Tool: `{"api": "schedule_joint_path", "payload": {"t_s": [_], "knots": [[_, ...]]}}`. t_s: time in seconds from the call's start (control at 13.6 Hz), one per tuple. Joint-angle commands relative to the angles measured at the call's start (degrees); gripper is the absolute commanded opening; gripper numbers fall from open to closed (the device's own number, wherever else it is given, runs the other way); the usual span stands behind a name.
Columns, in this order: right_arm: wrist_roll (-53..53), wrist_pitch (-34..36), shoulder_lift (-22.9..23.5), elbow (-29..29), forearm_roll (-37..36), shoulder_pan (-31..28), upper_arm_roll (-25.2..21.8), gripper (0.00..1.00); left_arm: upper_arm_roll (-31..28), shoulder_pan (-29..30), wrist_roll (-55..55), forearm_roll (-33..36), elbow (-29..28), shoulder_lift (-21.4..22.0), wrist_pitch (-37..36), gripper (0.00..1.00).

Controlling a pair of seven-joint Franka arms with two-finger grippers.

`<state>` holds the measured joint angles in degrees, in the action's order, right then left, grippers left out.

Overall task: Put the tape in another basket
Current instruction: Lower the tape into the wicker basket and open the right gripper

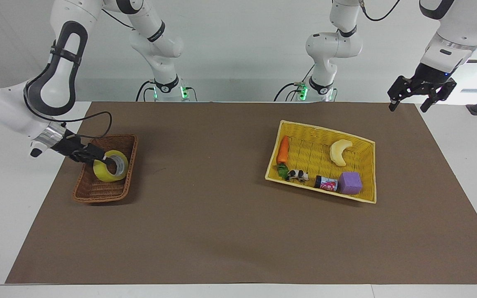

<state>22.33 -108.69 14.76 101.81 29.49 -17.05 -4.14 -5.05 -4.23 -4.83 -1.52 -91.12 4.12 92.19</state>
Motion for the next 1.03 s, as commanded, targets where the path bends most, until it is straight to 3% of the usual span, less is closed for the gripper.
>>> {"api": "schedule_joint_path", "payload": {"t_s": [0.0, 0.22, 0.51, 0.66, 0.96], "knots": [[-2.0, 0.3, -0.3, -4.7, -5.7, 2.2, 0.3, 1.00, -0.7, -0.9, -0.1, 0.7, 1.4, -0.4, -1.7, 1.00], [-6.1, -1.1, -0.3, -8.0, -11.3, 4.9, 0.3, 1.00, -0.7, -1.1, -0.2, 0.8, 1.3, -0.3, -3.1, 1.00], [-10.7, -5.5, -1.8, -8.1, -23.5, 9.6, 0.2, 1.00, -0.8, -0.5, 0.0, 0.8, 1.4, -0.4, -3.0, 1.00], [-20.2, -4.3, -4.3, -7.7, -27.4, 12.4, 0.4, 1.00, -0.7, -0.6, 0.0, 0.8, 1.4, -0.4, -2.9, 1.00], [-32.2, 2.3, -8.3, -7.3, -28.0, 17.2, 0.5, 1.00, -0.7, -0.5, 0.0, 0.8, 1.4, -0.4, -3.0, 1.00]]}}
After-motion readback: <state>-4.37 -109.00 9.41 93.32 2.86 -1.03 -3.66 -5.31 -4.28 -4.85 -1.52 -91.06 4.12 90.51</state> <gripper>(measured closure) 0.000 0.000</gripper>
